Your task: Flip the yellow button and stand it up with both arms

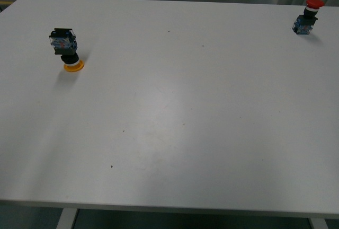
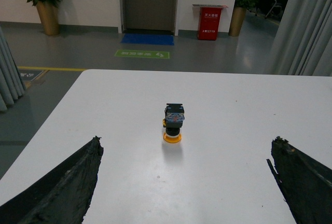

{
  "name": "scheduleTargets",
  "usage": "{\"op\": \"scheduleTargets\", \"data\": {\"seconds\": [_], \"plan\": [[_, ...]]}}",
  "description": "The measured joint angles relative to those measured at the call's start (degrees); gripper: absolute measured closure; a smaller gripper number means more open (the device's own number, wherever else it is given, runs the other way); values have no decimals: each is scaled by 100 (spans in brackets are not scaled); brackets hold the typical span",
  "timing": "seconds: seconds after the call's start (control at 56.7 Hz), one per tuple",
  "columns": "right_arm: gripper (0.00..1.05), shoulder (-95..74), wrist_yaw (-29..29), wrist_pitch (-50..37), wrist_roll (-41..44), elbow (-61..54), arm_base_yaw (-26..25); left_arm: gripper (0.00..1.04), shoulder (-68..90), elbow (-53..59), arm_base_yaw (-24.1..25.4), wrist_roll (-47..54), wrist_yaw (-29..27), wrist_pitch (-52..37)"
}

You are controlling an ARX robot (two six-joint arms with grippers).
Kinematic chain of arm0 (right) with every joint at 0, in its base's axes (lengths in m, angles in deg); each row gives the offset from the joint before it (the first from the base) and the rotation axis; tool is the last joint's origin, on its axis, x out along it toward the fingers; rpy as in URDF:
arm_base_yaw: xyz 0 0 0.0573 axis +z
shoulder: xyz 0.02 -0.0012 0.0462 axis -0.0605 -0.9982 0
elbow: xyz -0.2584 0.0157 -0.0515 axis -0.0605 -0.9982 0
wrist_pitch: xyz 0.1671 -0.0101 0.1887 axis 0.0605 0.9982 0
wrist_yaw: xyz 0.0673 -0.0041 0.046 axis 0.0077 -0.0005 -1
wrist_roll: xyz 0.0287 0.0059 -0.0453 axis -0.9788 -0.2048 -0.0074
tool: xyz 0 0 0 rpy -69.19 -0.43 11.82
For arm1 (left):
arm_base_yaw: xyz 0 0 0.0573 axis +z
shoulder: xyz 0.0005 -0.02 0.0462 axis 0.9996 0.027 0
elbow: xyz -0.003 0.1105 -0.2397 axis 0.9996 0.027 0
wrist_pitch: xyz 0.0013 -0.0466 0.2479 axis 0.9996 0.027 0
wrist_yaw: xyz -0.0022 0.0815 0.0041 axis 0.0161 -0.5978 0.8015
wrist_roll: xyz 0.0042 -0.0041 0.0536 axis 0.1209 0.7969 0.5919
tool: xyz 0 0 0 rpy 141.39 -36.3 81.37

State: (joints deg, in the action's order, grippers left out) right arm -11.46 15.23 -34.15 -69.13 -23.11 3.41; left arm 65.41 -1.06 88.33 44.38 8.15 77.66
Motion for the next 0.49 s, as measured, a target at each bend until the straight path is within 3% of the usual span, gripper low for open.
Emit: {"op": "scheduleTargets", "data": {"seconds": [0.494], "plan": [[7,0,-2,0,0,0,0,7,0,0,0,2,0,0]]}}
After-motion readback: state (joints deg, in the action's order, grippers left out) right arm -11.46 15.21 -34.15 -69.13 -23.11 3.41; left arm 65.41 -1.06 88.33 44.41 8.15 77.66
